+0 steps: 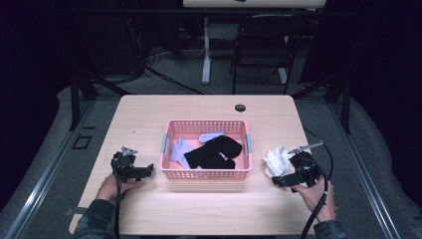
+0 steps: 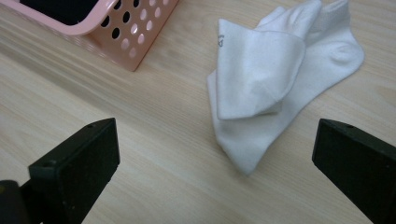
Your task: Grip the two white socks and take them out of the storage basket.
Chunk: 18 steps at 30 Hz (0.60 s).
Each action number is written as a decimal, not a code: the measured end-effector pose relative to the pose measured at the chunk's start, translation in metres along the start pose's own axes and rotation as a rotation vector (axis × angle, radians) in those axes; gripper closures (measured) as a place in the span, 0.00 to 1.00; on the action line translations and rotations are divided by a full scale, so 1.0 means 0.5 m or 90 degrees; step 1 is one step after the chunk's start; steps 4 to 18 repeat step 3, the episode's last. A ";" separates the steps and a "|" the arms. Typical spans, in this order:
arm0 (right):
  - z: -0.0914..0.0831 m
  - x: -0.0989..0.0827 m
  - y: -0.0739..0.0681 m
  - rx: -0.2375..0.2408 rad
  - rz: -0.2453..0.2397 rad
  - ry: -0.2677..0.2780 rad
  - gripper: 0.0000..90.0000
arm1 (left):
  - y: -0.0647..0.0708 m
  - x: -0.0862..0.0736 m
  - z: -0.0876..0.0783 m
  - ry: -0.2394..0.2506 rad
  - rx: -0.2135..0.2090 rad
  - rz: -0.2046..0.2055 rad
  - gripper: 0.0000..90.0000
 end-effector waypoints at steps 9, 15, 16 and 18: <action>0.003 -0.001 0.004 0.005 0.008 0.009 0.00 | 0.000 0.000 0.000 0.000 0.001 -0.001 0.00; 0.003 -0.001 0.004 0.005 0.008 0.009 0.00 | 0.000 0.000 0.000 0.000 0.001 -0.001 0.00; 0.003 -0.001 0.004 0.005 0.008 0.009 0.00 | 0.000 0.000 0.000 0.000 0.001 -0.001 0.00; 0.003 -0.001 0.004 0.005 0.008 0.009 0.00 | 0.000 0.000 0.000 0.000 0.001 -0.001 0.00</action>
Point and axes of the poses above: each handheld gripper's, and its own axes: z roughly forward along the jaws, x roughly out of its top, y roughly to its right, the point moved 4 cm from there along z, roughly forward along the jaws
